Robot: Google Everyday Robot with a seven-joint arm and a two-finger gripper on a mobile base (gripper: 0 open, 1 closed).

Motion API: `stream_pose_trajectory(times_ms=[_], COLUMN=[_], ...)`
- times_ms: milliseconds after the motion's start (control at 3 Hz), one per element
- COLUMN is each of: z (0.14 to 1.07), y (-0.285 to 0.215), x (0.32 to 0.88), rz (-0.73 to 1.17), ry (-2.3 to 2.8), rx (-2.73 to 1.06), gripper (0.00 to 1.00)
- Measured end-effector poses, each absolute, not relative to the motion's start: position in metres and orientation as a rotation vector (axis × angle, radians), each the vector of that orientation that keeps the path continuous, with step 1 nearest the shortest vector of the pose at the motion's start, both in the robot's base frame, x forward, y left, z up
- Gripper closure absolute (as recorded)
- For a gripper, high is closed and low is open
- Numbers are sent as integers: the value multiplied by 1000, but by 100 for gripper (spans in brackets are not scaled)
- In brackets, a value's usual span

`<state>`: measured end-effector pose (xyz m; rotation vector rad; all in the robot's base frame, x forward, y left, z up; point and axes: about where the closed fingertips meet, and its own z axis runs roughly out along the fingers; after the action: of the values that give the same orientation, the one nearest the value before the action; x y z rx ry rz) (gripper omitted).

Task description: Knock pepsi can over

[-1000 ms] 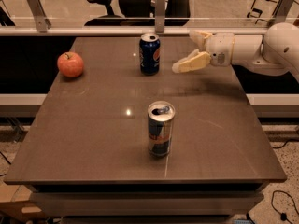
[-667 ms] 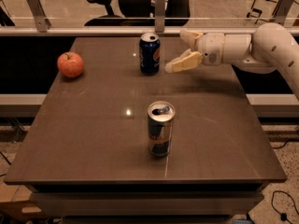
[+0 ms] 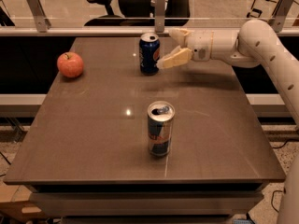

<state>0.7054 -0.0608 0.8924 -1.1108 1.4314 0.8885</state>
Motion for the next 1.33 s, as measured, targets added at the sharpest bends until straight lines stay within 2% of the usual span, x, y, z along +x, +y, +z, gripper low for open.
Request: stream_pose_trajectory(times_ms=[1333], z=[886], y=[-29], x=[719], rz=[978], ry=[1372], rx=[-1139], gripper=[0])
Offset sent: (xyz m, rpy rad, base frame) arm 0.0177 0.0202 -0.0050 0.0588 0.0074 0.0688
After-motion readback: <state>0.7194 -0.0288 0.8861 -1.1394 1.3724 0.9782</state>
